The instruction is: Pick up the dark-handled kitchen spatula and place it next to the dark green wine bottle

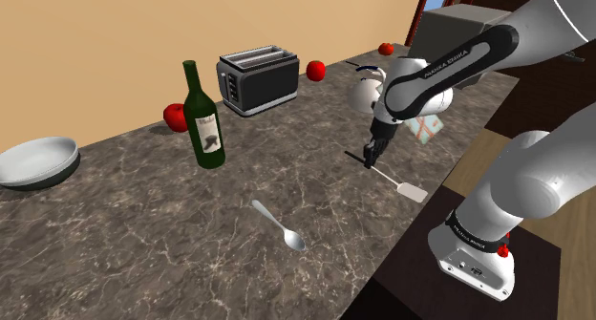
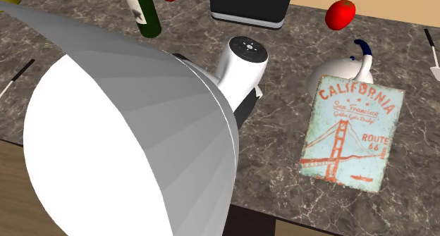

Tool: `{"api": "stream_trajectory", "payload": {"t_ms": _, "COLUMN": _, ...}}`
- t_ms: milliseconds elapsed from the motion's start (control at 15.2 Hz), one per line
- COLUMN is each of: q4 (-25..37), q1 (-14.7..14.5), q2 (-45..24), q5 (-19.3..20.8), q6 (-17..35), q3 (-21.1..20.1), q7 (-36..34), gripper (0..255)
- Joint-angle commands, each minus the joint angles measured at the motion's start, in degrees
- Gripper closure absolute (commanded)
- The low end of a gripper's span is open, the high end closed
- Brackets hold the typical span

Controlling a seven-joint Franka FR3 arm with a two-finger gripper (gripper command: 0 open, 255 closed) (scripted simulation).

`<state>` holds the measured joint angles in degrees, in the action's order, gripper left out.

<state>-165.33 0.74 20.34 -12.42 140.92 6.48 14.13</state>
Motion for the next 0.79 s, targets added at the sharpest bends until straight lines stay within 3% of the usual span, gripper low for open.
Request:
{"api": "stream_trajectory", "payload": {"t_ms": 0, "q4": -0.1, "q1": -0.1, "q2": -0.1, "q5": -0.1, "q6": 0.0, "q3": -0.1, "q7": 0.0, "gripper": 255}}
{"api": "stream_trajectory", "payload": {"t_ms": 396, "q4": -0.1, "q1": -0.1, "q2": -0.1, "q5": -0.1, "q6": 0.0, "q3": -0.1, "q7": 0.0, "gripper": 255}}
{"api": "stream_trajectory", "payload": {"t_ms": 726, "q4": 1.0, "q1": 0.8, "q2": 4.4, "q5": 1.6, "q6": -5.5, "q3": -0.7, "q7": -1.7, "gripper": 255}}
